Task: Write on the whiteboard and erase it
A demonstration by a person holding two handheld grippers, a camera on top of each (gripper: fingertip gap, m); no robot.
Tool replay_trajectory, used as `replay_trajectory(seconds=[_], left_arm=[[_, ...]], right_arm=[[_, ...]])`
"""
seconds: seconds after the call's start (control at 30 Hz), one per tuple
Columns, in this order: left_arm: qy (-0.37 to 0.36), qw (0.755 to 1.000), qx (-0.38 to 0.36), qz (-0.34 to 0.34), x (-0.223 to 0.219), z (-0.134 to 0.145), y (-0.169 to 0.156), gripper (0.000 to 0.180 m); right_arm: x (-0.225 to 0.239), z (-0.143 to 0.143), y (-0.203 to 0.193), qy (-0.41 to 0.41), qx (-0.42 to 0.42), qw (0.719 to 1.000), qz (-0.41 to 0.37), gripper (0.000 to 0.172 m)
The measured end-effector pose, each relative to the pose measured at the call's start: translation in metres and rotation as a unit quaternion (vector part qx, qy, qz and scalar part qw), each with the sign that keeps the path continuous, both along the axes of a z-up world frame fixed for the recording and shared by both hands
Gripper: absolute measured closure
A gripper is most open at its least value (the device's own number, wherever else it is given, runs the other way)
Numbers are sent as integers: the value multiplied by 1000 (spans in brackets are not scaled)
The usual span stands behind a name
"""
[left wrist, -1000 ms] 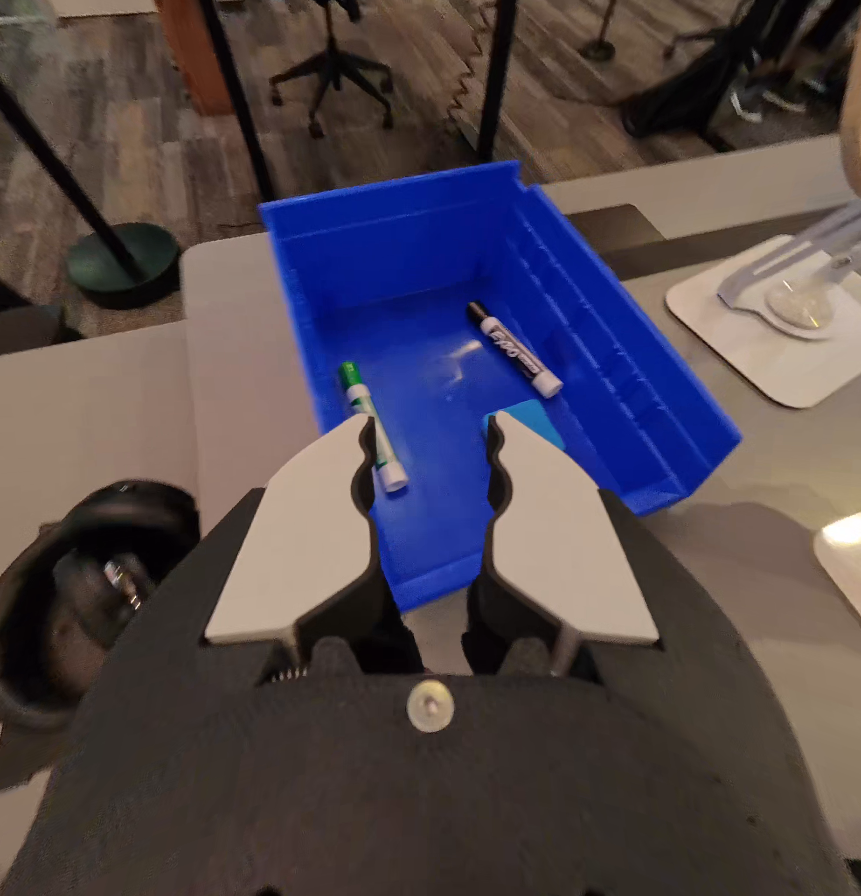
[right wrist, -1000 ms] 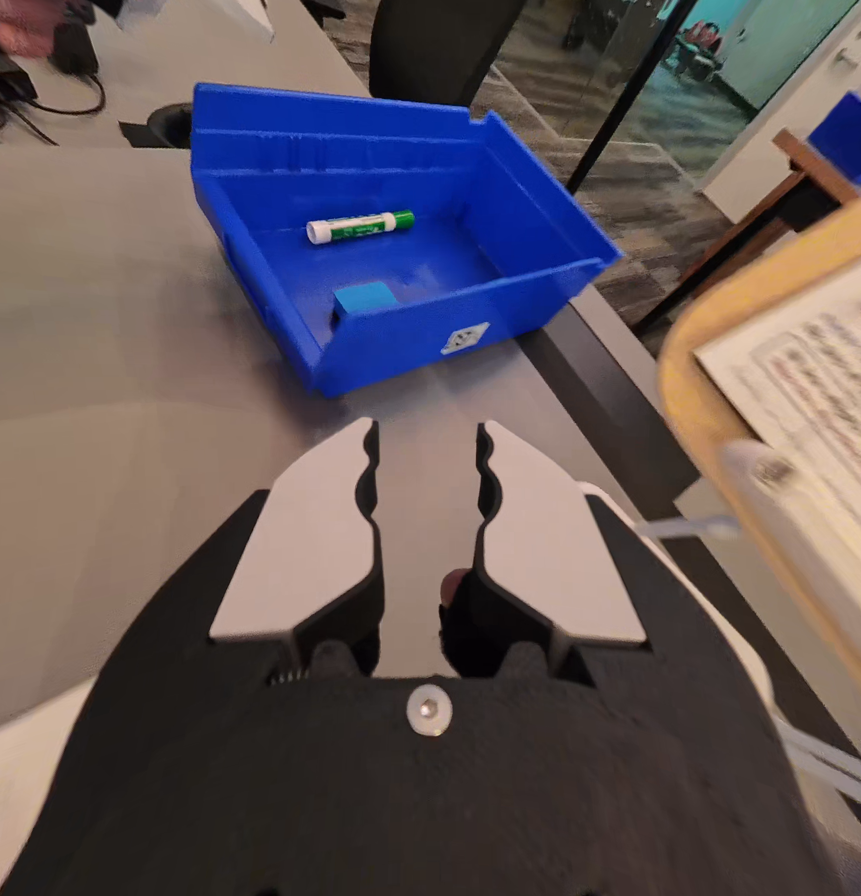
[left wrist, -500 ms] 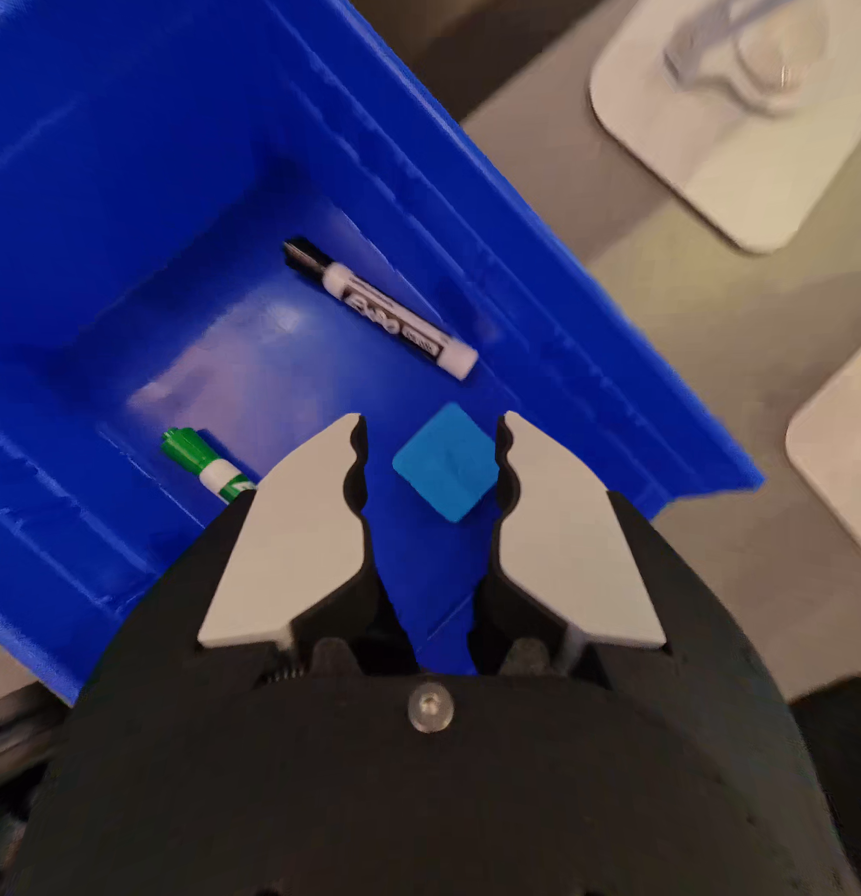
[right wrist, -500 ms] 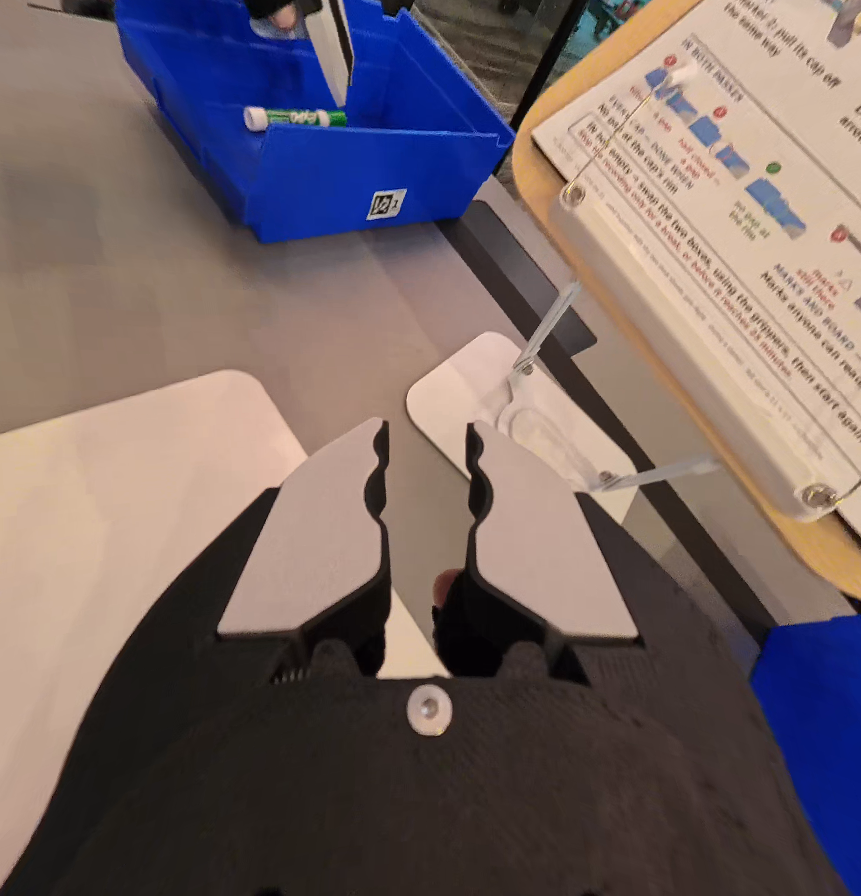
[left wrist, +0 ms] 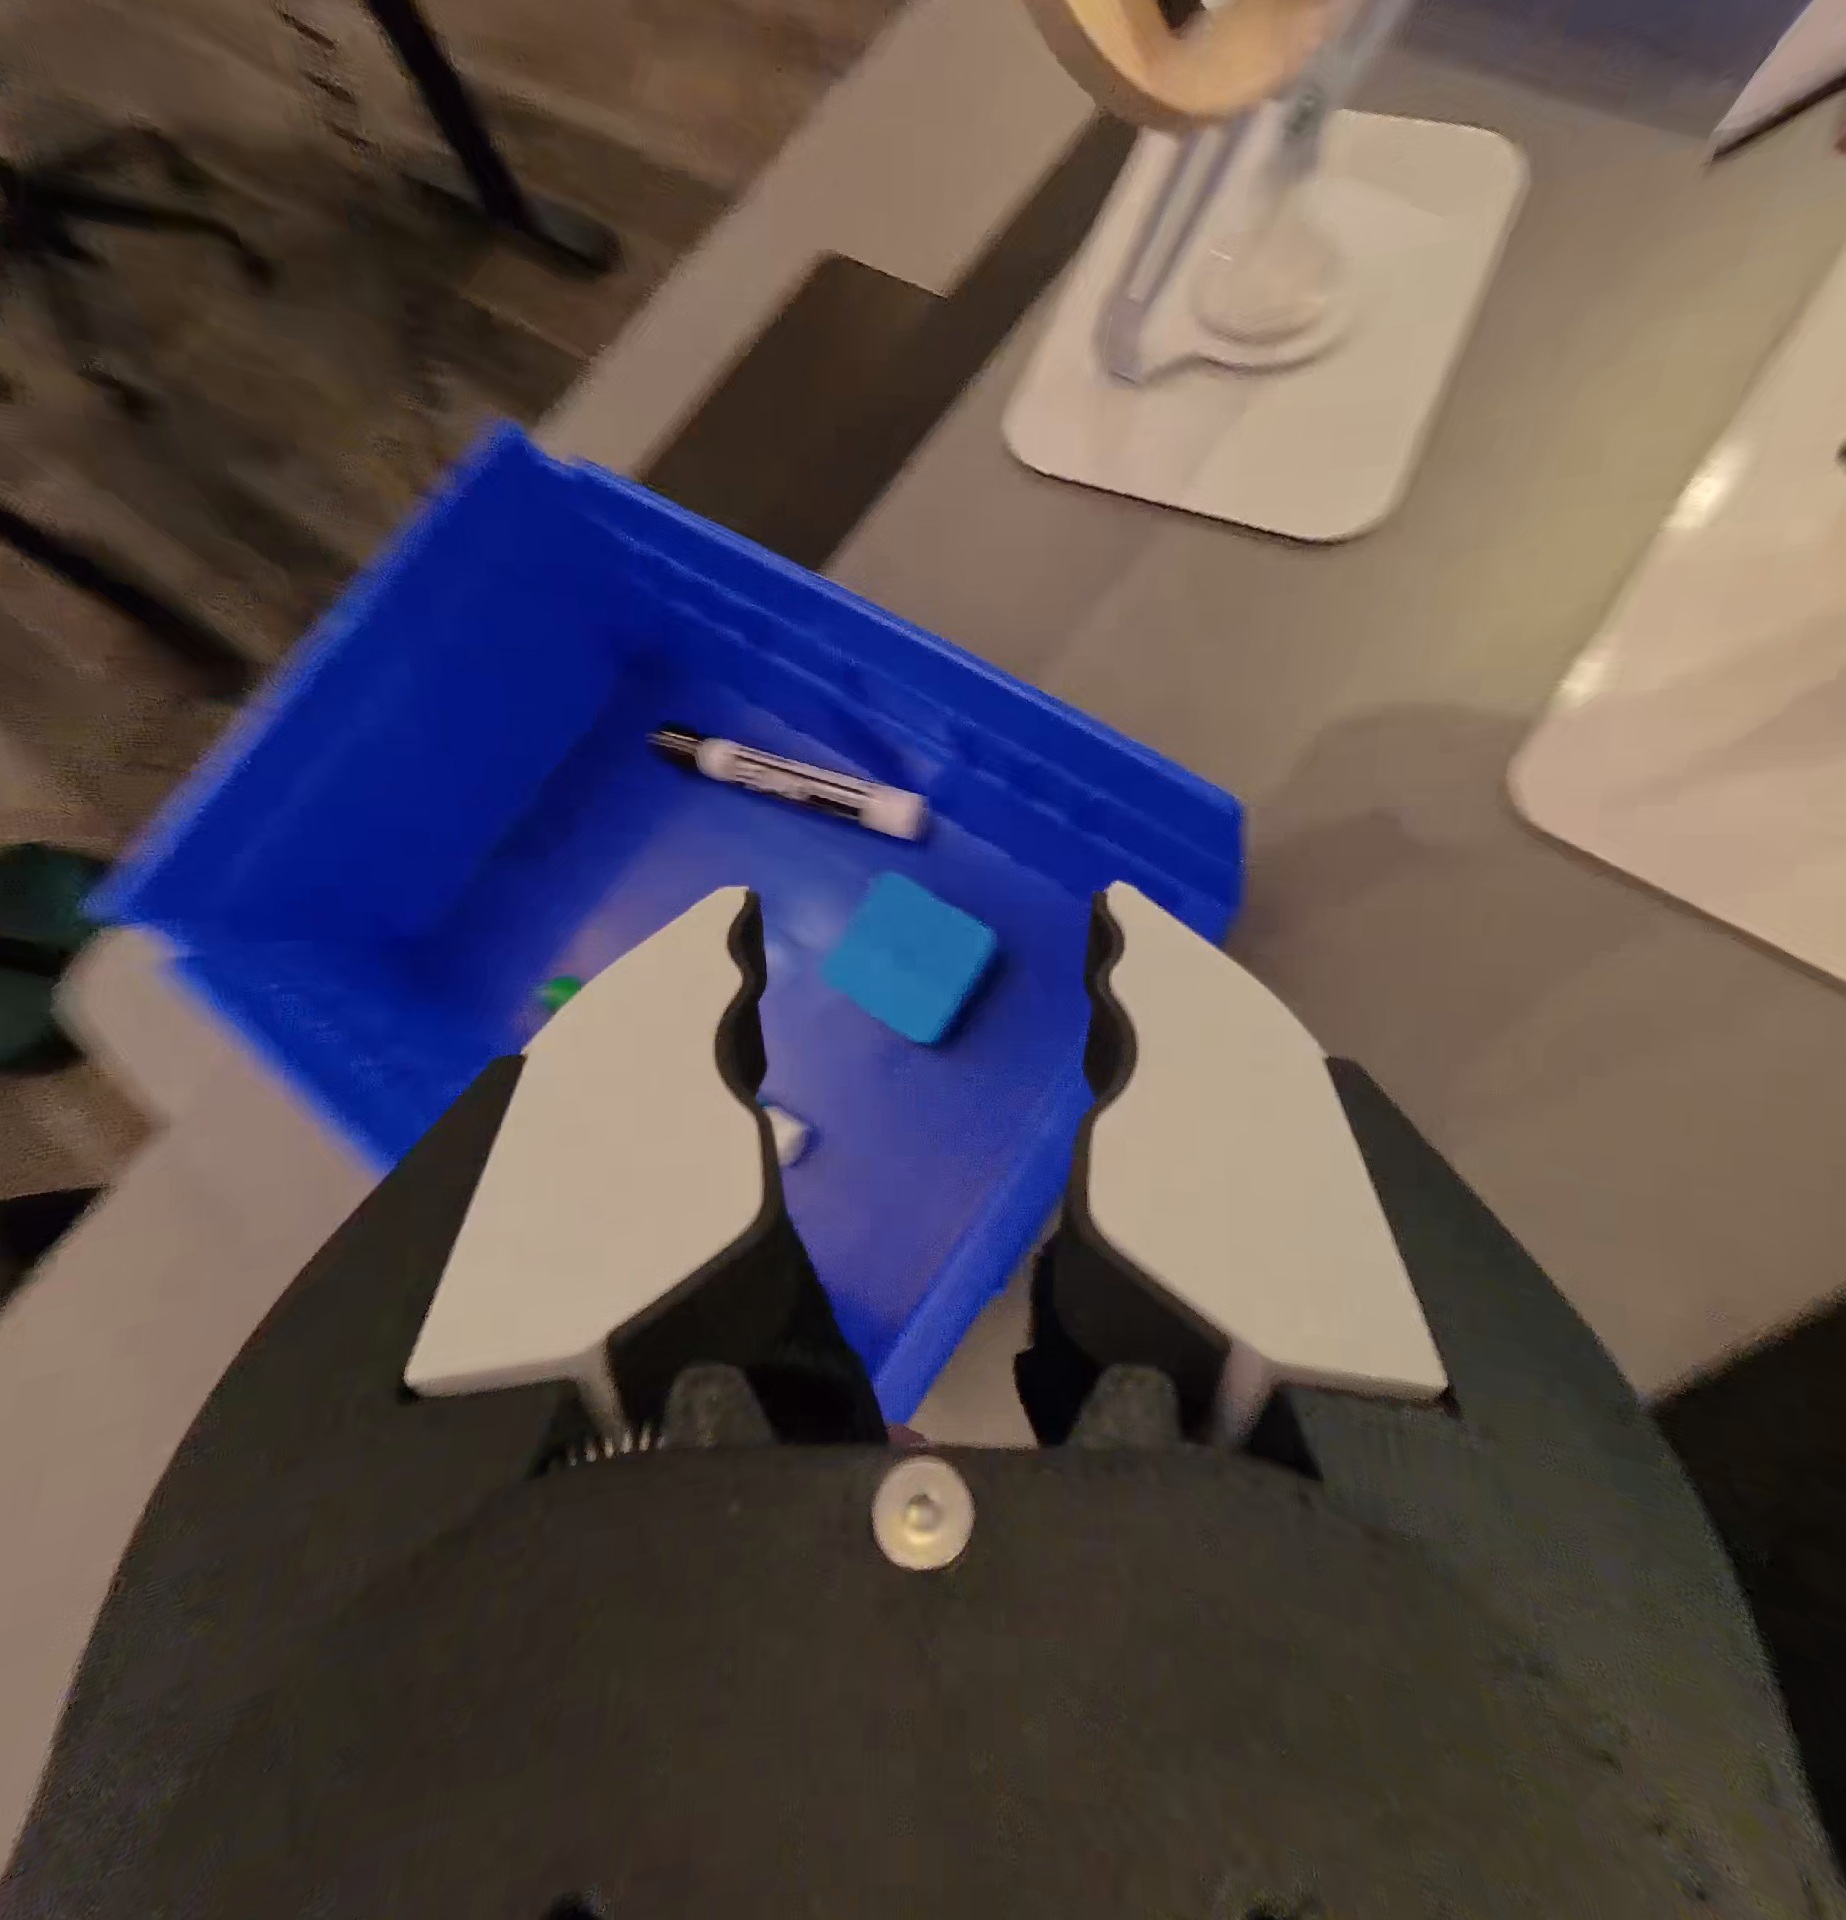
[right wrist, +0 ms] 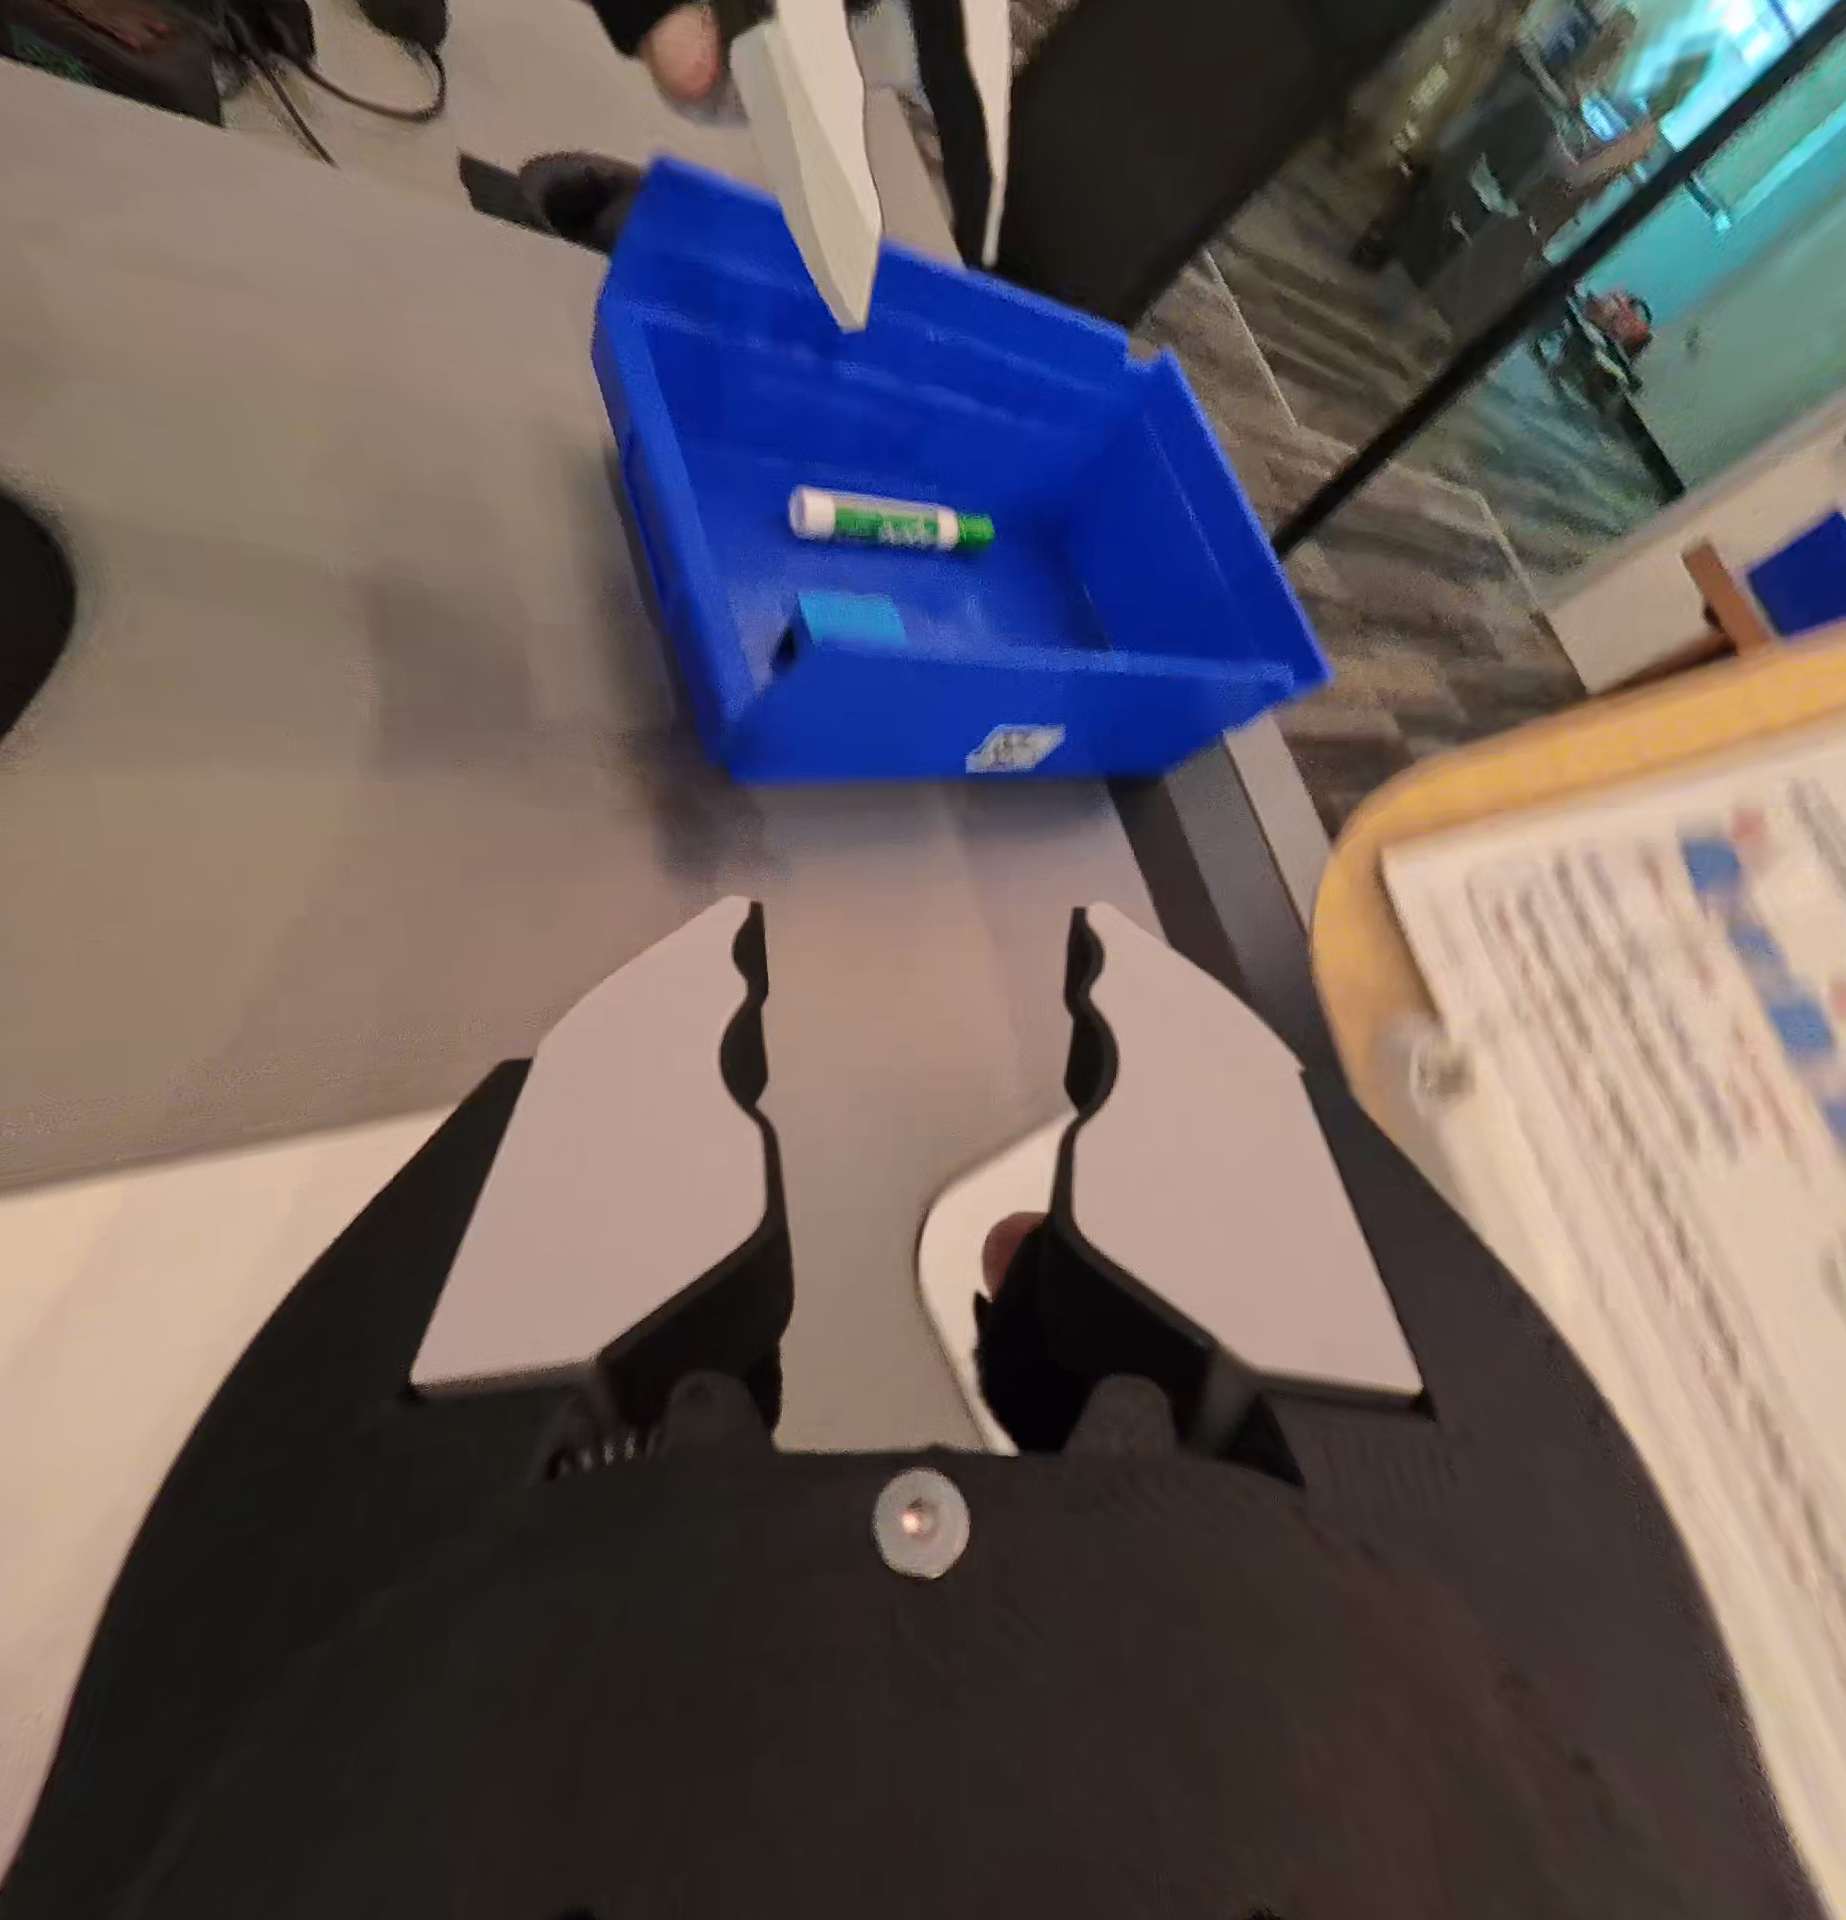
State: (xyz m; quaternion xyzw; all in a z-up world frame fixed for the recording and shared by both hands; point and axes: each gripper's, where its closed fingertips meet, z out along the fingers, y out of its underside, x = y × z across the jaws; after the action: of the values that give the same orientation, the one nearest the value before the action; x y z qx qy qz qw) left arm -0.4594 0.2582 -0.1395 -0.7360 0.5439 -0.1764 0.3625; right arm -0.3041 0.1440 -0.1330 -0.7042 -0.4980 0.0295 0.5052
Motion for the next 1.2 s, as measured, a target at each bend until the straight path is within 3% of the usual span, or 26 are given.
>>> replay_trajectory(seconds=[0.03, 0.1, 0.13, 0.2, 0.33, 0.53, 0.63, 0.73, 0.8, 0.9, 1.0, 1.1, 1.2], left_arm=[[-8, 999, 31, 17, -4, 12, 4, 123], [-45, 998, 35, -22, 7, 28, -6, 129], [-22, 998, 30, -47, 16, 19, -9, 125], [116, 991, 1, -61, 11, -32, 1, 118], [221, 969, -60, -89, 1, -113, 28, 114], [288, 944, -104, -122, 14, -160, 36, 120], [274, 950, -94, -112, 17, -147, 40, 121], [218, 970, -49, -95, 25, -95, 28, 121], [180, 976, -14, -121, 47, -55, -2, 122], [174, 969, 24, -173, 96, -26, -60, 122], [173, 958, 53, -224, 165, -23, -111, 122], [158, 946, 49, -279, 226, -32, -154, 122], [147, 933, 37, -325, 264, -41, -182, 122]], right_arm=[[-17, 3, 14, -9, -5, 1000, 16, 116], [-40, 3, 47, -32, -24, 999, 23, 116], [-44, -2, 59, -41, -46, 998, 24, 117], [-39, -5, 68, -33, -58, 998, 13, 119], [-6, -28, 26, -40, -67, 997, 20, 123], [47, -65, -21, -19, -111, 994, -4, 125], [64, -63, -24, -3, -99, 995, -25, 125], [74, -47, -26, 36, -92, 994, -36, 120], [76, -34, -33, 65, -97, 993, -25, 114], [85, -13, -46, 75, -72, 994, -9, 108], [97, -5, -57, 49, -30, 998, -1, 99], [103, -20, -66, 19, -29, 999, 3, 90], [114, -34, -72, -6, -17, 1000, -3, 95]])
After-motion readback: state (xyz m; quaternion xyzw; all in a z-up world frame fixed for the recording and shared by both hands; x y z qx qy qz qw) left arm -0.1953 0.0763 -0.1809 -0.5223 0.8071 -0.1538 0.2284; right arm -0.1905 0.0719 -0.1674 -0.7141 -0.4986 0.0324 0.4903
